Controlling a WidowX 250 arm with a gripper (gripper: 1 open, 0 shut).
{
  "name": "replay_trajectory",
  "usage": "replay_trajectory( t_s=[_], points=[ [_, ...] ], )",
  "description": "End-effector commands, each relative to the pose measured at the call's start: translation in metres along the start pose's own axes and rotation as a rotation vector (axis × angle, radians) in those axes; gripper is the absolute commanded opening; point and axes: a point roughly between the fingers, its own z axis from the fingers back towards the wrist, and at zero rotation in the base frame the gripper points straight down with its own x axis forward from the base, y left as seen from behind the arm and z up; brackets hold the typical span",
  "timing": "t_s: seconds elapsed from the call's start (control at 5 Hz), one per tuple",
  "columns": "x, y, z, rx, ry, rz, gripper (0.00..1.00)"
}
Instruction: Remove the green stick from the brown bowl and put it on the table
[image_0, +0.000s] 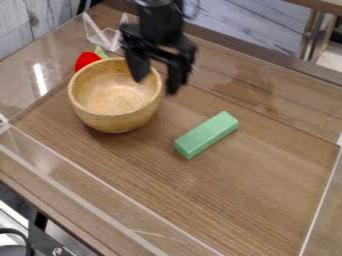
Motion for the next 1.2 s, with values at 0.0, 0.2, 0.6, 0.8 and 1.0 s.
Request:
replay_trajectory(
  t_s=[0.0, 0.2, 0.6, 0.8, 1.0],
  points=[
    [0.006, 0.027, 0.033, 0.033, -0.082, 0.118, 1.00],
    [0.019, 0.059, 0.041, 0.052, -0.105, 0.132, 1.00],
    [0.037, 0.094, 0.036, 0.069, -0.122, 0.084, 1.00],
    [0.044, 0.102, 0.030, 0.070, -0.130, 0.059, 1.00],
    [0.043, 0.100, 0.019, 0.071, -0.137, 0.062, 1.00]
  ],
)
